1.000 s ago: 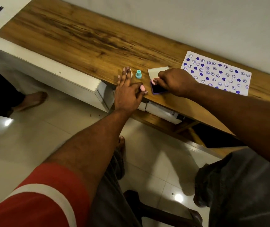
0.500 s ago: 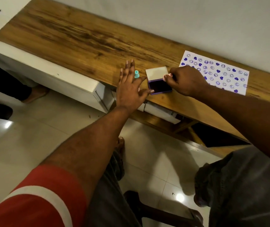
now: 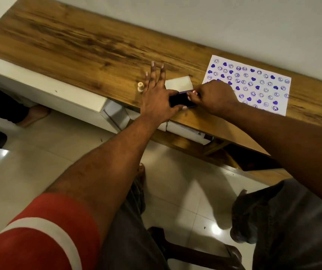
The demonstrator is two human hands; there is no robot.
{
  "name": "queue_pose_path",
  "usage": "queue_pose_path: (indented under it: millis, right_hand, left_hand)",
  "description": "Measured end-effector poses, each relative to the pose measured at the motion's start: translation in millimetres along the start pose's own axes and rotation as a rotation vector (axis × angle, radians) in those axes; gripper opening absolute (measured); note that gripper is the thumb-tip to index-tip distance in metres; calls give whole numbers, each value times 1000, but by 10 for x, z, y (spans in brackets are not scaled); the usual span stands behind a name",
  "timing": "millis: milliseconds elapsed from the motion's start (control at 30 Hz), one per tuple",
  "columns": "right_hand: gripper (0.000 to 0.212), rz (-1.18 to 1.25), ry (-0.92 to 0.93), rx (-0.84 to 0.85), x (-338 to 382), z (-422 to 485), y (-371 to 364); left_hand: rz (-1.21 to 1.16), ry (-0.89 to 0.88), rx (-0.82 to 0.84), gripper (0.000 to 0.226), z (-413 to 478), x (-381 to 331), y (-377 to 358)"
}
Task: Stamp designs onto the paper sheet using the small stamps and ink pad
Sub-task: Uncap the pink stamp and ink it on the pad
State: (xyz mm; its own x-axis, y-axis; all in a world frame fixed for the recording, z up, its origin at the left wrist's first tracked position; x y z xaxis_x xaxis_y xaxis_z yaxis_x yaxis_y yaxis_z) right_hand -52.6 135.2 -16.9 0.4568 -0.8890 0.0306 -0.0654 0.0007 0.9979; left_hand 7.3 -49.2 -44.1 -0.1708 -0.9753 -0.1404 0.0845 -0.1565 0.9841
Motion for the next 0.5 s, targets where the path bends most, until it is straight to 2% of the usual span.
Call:
queue_pose_path:
  millis: [100,133,233,267,300,400,433,500]
  right_hand:
    - [55,-15,40,-99,104,49,365]
    - [54,21,26,-184,131,98,562]
    - [56,107,-44,-612,205,211,1081]
    - [57,115,-74,-651,252,209,1086]
    - [55,119,-70,-570,298,205,960]
    - [45,-90,-23,-8,452,18,153]
    - [44,-169,-16,83,447,-15,-30]
    - [44,-264,-11,99,419,46,-125]
  left_hand:
    - [28,-21,4,66,-8,-8,-26]
    - [37,-15,10,67,-10,-9,-38]
    - [8,20,24,65,-14,-3,-61]
    - [-10,29,24,65,-12,-6,-65]
    - [-23,37,23,63,-8,-9,-67]
    - [-33,59,19,58,-3,3,-76]
    - [-33,64,24,57,-2,3,-89]
    - [-44,68,25,56,3,0,-96]
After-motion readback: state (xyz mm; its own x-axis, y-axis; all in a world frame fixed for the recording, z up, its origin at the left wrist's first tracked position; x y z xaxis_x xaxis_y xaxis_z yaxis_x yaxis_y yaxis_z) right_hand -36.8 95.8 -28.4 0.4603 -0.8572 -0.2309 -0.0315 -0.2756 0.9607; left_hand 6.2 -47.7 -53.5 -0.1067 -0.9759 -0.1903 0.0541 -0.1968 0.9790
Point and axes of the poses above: each hand's wrist, its own z-axis towards the middle knuckle, its own y-axis out of the back of the hand, x = y × z, the point moved 3 cm from there along z, towards the middle knuckle, and after that the axes turned 8 degrees about -y, right-handed, at the moved point
